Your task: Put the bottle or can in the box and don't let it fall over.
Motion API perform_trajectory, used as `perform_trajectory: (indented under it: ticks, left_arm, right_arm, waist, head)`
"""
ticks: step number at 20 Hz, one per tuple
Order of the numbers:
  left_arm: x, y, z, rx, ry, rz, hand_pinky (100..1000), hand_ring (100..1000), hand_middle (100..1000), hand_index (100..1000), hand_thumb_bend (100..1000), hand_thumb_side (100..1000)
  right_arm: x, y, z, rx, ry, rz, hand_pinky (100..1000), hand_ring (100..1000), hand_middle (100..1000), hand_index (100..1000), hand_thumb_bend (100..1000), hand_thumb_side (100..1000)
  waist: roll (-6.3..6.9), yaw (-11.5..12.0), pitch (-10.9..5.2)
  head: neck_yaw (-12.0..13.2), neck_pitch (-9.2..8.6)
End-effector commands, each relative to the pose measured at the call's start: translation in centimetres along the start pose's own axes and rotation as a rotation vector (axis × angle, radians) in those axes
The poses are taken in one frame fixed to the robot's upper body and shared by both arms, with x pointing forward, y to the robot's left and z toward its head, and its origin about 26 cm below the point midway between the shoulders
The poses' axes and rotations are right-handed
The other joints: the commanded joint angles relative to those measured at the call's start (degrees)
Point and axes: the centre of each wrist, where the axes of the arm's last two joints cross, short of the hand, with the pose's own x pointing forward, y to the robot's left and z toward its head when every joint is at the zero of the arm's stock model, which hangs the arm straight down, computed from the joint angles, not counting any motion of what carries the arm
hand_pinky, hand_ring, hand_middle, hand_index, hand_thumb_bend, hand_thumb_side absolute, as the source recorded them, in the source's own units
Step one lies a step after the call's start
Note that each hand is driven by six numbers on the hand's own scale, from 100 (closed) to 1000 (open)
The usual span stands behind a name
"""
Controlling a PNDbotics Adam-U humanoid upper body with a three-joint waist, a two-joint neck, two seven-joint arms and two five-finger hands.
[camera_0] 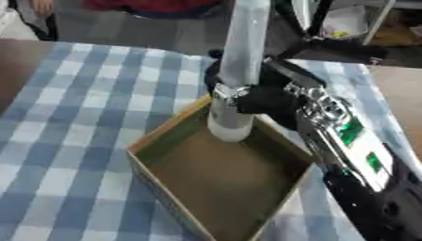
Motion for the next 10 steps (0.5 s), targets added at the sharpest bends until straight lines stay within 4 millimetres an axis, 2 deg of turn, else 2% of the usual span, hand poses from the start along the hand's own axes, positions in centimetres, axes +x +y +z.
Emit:
perform_trajectory:
  ticks: [1,2,3,5,8,10]
  left_arm:
    - [0.5,0.4,-0.2,-0.006,-0.019,-0.021,1000,636,775,913,100,631]
    - [0.4,0.4,-0.2,-0.006,-0.018,-0.023,1000,636,775,913,100,631]
    - [0.4,0.4,-0.2,-0.006,-0.017,-0.024,1000,636,775,913,100,630]
    - [0.4,0.4,-0.2,-0.007,-0.016,-0.023,1000,635,775,913,100,630]
    - [0.4,0.3,-0.2,-0.011,-0.016,-0.019,1000,624,775,914,100,630]
    - [0.4,0.3,-0.2,-0.014,-0.017,-0.018,1000,612,775,914,100,630]
  right_arm:
    - [0.1,-1.1,0.5,0.007,-0.050,0.110,884,1000,1000,887,242,169]
    - [-0.3,-1.3,0.7,0.012,-0.049,0.143,889,1000,1000,924,178,275]
    - [-0.7,-1.5,0.8,0.015,-0.046,0.176,898,1000,1000,964,100,419]
    - [-1.5,-1.7,1.0,0.026,-0.039,0.230,905,1000,1000,989,100,578]
    - [-2.3,-1.9,1.1,0.045,-0.028,0.284,914,1000,1000,1000,100,723]
    - [-2.9,-2.0,1.2,0.065,-0.005,0.300,914,1000,1000,1000,100,764]
  waist:
    - [0.49,-0.1,-1.08]
    - [0.52,-0.2,-1.13]
    - [0.55,-0.2,-1.17]
    - [0.62,-0.2,-1.18]
    - [0.76,-0.3,-1.19]
    - [0.85,-0.4,-1.25]
  head:
    - [0.2,0.23]
    - [0.3,0.34]
    - [0.3,0.39]
    - [0.3,0.37]
    - [0.3,0.24]
    - [0.4,0.26]
